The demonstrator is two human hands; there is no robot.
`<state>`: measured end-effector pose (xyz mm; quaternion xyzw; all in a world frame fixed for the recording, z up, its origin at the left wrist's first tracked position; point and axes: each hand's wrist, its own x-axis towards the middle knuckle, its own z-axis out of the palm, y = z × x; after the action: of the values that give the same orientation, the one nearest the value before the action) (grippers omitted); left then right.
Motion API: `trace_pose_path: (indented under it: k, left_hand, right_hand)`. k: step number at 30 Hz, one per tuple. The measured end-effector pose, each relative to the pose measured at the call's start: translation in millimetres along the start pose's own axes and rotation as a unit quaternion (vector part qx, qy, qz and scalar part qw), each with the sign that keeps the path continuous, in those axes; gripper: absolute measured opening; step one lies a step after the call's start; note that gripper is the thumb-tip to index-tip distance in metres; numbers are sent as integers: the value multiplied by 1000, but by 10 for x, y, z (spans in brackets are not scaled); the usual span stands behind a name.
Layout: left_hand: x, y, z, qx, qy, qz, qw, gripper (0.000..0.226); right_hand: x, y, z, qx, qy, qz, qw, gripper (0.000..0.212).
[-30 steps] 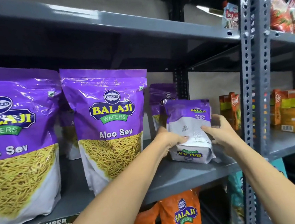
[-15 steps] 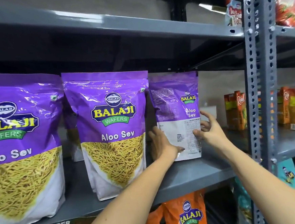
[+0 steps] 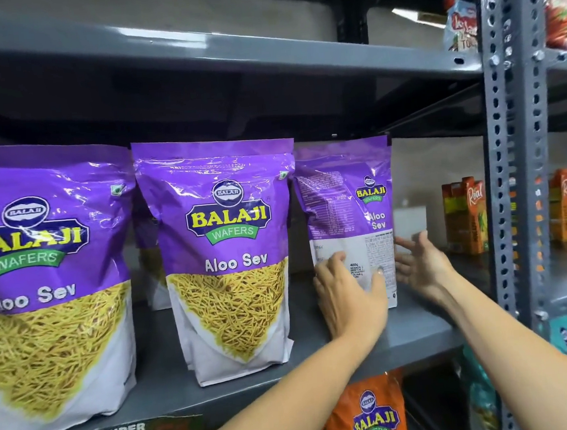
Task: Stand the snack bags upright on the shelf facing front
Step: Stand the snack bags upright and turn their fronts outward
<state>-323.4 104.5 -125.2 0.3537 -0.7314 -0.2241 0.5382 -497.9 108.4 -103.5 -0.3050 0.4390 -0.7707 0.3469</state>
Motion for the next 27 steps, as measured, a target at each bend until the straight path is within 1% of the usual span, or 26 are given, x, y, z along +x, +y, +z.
trace_pose_path:
  k: [2, 4, 6, 8, 9, 10, 11, 12, 13, 16, 17, 18, 19, 20, 21, 22, 24, 25, 27]
  left_hand:
    - [5, -19, 55, -32, -36, -23, 999, 58]
    - [35, -35, 73, -39, -46, -34, 998, 58]
    - [63, -39, 72, -51, -46, -45, 997, 59]
    - [108, -24, 53, -62, -59, -71, 994, 60]
    - [135, -6, 30, -73, -72, -84, 991, 64]
    - [157, 26, 16, -91, -86, -96, 987, 73]
    - [190, 48, -16, -104, -99, -107, 984, 89]
    - [219, 84, -40, -108, -112, -117, 981, 106]
    - [251, 106, -65, -107, -123, -125, 979, 115]
    - [372, 121, -53, -123, -138, -141, 973, 118]
    - [400, 114, -54, -133, -138, -150, 970, 121]
    - [428, 98, -55, -141, -133, -159, 968, 120]
    - [451, 76, -56, -151, -119, -165, 967, 111]
    - [468, 37, -54, -162, -102, -168, 967, 96]
    - [482, 10, -60, -172, -88, -169, 966, 82]
    - [491, -13, -58, -181, -81, -166, 966, 73]
    - [500, -55, -55, -199, -73, -162, 964, 65]
    - [513, -82, -44, -216, -63, -160, 961, 65]
    - [563, -177, 14, -275, -49, -157, 947, 75]
  right_hand:
    - [32, 10, -2, -31, -5, 29, 999, 58]
    - [26, 12, 9, -72, -9, 39, 997, 46]
    - [-8, 18, 26, -101, -24, 33, 994, 29]
    - [-1, 38, 17, -118, -33, 12, 992, 21]
    - [-12, 34, 19, -119, -40, 2, 992, 21]
    - [-8, 15, -6, -120, -51, -1, 991, 17]
    - [2, 15, -3, -114, -65, 0, 991, 9]
    - [10, 9, -16, -105, -85, 2, 991, 19]
    - [-6, 13, -2, -107, -106, 12, 989, 38]
    - [-78, 27, 42, -141, -190, 31, 971, 79]
    - [-97, 24, 72, -168, -213, 31, 962, 86]
    - [-124, 8, 116, -186, -224, 28, 956, 83]
    - [-130, -15, 143, -190, -218, 16, 957, 71]
    - [-144, -38, 164, -189, -210, 7, 959, 62]
    - [-149, -57, 183, -186, -207, 1, 960, 62]
    - [-150, -70, 178, -178, -216, -3, 960, 67]
    - [-148, -74, 171, -165, -242, -6, 956, 78]
    - [-128, -63, 154, -157, -247, -7, 956, 83]
    - [-98, -48, 125, -147, -235, -19, 961, 93]
